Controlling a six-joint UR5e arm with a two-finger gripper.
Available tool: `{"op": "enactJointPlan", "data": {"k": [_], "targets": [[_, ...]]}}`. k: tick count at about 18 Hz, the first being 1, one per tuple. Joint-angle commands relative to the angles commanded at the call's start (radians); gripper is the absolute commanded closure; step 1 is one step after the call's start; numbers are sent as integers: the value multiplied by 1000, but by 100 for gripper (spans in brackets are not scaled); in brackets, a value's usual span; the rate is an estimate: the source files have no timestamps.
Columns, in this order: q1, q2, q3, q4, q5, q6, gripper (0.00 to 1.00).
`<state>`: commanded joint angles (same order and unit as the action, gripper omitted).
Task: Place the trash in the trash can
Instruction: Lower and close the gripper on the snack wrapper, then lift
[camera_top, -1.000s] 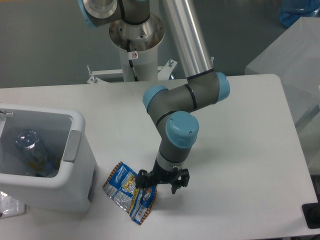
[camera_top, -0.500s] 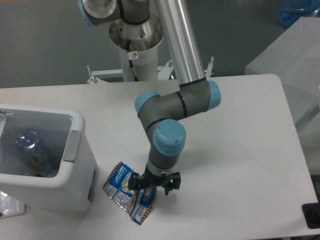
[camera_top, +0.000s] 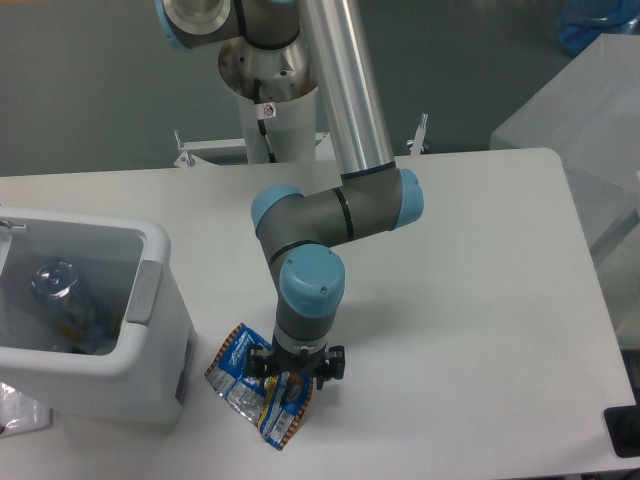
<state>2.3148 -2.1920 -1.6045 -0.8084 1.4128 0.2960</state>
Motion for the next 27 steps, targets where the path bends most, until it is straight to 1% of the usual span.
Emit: {"op": "enactJointPlan", "data": {"k": [5,7,8,10,13,16,20,24,27], "targets": [[-2,0,-8,2,0,8,7],[-2,0,-8,2,9,6,22],[-3,1,-9,0,17,5,27],[-11,3,-12,0,18,6,30],[-11,8,-14,0,20,5,44],[-12,12,-14,-2,20,5,56],[-12,21,-14,-3,20,2,75],[-11,34,-15,-6,17,2,87],[-9,67,-15,-5,14,5,94]]}}
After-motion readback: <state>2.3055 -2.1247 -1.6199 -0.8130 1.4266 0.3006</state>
